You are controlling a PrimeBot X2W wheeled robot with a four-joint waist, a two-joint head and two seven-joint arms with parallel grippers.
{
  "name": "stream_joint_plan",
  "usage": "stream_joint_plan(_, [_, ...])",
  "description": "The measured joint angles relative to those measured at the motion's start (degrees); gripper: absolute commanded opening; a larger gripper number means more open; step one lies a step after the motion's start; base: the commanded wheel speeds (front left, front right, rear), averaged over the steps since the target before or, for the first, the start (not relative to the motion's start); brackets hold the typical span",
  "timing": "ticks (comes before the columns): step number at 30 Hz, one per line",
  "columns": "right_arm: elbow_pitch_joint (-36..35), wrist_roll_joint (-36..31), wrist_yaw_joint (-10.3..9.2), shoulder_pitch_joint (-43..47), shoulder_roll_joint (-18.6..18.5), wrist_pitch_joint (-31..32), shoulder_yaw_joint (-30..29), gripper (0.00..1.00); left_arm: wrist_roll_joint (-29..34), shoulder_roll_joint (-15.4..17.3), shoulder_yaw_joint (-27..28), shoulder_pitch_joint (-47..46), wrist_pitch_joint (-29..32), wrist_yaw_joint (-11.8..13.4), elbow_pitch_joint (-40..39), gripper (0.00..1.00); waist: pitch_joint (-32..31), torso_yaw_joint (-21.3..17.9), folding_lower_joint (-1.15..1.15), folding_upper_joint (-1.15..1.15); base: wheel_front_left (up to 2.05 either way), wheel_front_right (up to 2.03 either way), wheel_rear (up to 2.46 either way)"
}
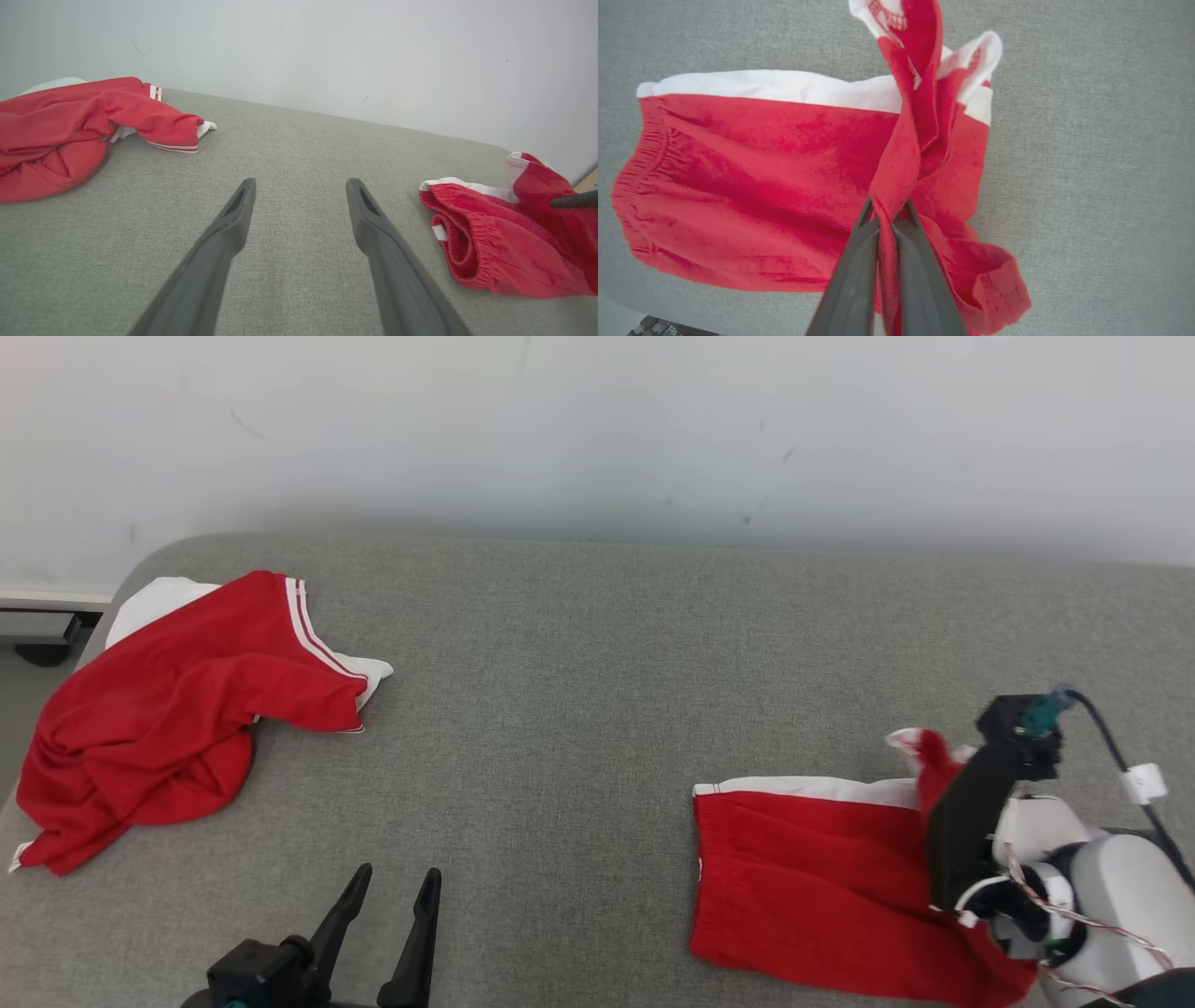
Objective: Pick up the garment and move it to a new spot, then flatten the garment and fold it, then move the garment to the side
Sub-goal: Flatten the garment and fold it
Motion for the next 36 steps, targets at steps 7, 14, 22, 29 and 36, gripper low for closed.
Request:
stream_joint_plan(7, [-0.9,0.0,0.31,-1.1,3.6,1.7,3.2,0.00,0.0,-0.6,-1.2,-0.1,0.0,-1.0,0.6,1.00,-0.2,0.3,0.00,0.00,0.00,0.00,0.00])
stream_joint_plan(14, [-0.6,-0.3,0.23,-2.0,6.6,2.3,6.5,0.00,0.0,-0.8,-1.5,-0.2,0.0,-1.5,1.2,1.00,-0.4,1.8,0.00,0.00,0.00,0.00,0.00])
stream_joint_plan(22, [2.0,-0.8,-0.27,-4.6,7.4,2.7,8.7,0.00,0.0,-0.8,-1.4,-0.1,0.0,-1.5,1.5,1.00,-0.4,3.3,0.00,-0.01,0.00,0.00,0.00])
stream_joint_plan(29, [4.4,-0.9,-0.78,-6.0,7.9,2.7,10.3,0.00,-0.1,-0.7,-1.3,-0.1,0.0,-1.5,1.7,1.00,-0.3,3.8,0.01,0.00,0.00,0.00,0.00])
stream_joint_plan(36, [6.3,-0.9,-1.15,-7.0,8.2,2.4,12.2,0.00,-0.1,-0.8,-1.2,-0.2,0.0,-1.5,1.9,1.00,0.0,4.5,0.01,0.00,0.00,0.00,0.00])
